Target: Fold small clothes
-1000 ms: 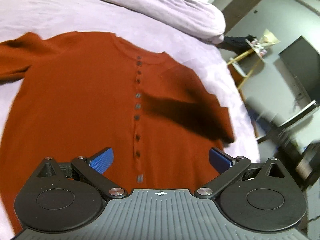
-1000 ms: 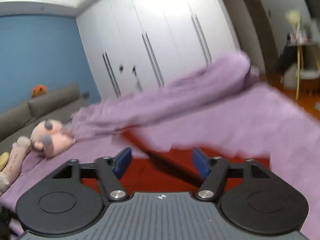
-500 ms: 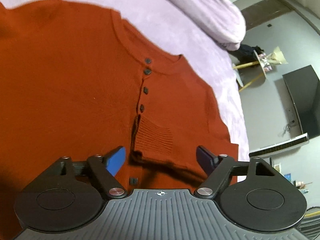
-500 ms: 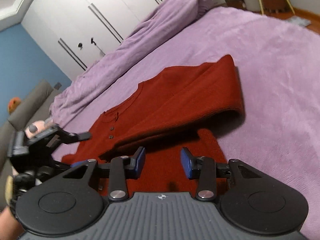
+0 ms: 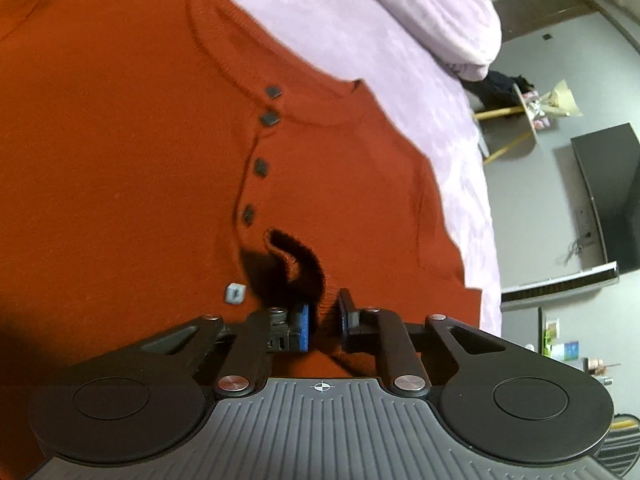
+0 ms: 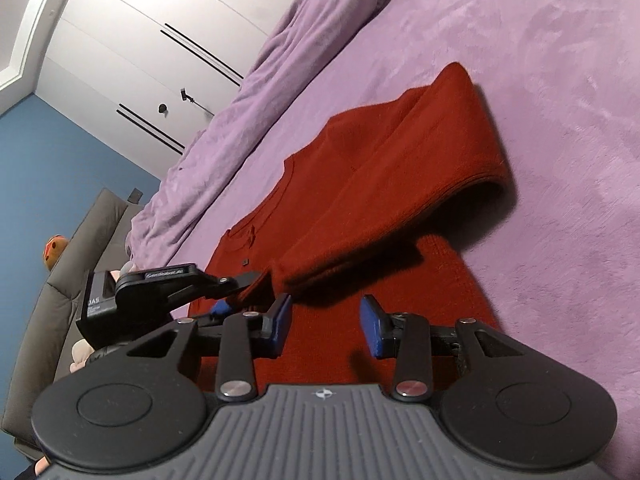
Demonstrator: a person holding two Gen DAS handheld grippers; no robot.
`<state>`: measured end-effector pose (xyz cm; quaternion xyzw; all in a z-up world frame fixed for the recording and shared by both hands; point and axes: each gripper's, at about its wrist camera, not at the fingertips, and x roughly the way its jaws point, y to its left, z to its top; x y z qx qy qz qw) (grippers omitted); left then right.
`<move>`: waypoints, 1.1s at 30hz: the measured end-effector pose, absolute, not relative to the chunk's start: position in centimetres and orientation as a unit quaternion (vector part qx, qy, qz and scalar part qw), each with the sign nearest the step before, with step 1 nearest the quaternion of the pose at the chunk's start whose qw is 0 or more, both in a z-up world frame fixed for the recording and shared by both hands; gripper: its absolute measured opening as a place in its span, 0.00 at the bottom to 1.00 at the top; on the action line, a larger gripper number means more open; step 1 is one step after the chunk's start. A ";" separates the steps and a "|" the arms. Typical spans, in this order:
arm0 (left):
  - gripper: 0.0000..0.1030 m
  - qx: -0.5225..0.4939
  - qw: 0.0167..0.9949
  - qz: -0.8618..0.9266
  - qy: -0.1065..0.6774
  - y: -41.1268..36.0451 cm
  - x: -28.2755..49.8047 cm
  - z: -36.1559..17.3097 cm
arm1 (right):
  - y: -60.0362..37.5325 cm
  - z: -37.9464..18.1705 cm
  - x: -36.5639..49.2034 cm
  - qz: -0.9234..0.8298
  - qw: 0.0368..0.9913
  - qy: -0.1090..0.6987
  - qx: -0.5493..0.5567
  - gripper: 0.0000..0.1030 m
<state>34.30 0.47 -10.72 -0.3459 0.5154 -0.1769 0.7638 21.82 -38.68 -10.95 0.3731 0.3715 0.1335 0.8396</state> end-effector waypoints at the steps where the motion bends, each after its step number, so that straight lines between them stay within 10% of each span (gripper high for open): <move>1: 0.11 -0.342 0.771 -0.181 0.505 0.6 34.2 -10.2 | -38.6 -10.9 21.9 0.134 0.840 0.372 0.372 0.37; 11: 0.07 -0.282 0.870 -0.197 0.353 7.9 31.3 -2.5 | -38.9 -11.3 23.2 0.115 0.841 0.370 0.378 0.37; 16: 0.11 -0.265 0.859 -0.116 0.421 12.3 31.0 -7.2 | -39.7 -11.9 23.6 0.097 0.835 0.369 0.397 0.37; 23: 0.59 -0.363 0.818 -0.120 0.430 13.7 31.6 -11.2 | -39.5 -12.2 24.3 0.095 0.827 0.374 0.409 0.37; 26: 0.54 -0.352 0.816 -0.132 0.438 12.3 32.9 -11.3 | -39.2 -12.2 25.0 0.093 0.827 0.374 0.409 0.37; 28: 0.08 -0.326 0.823 -0.131 0.446 10.8 33.9 -10.9 | -38.9 -12.2 25.5 0.088 0.828 0.375 0.406 0.37; 33: 0.06 -0.300 0.859 -0.117 0.398 10.6 34.6 -7.2 | -38.5 -12.4 26.7 0.086 0.824 0.375 0.416 0.37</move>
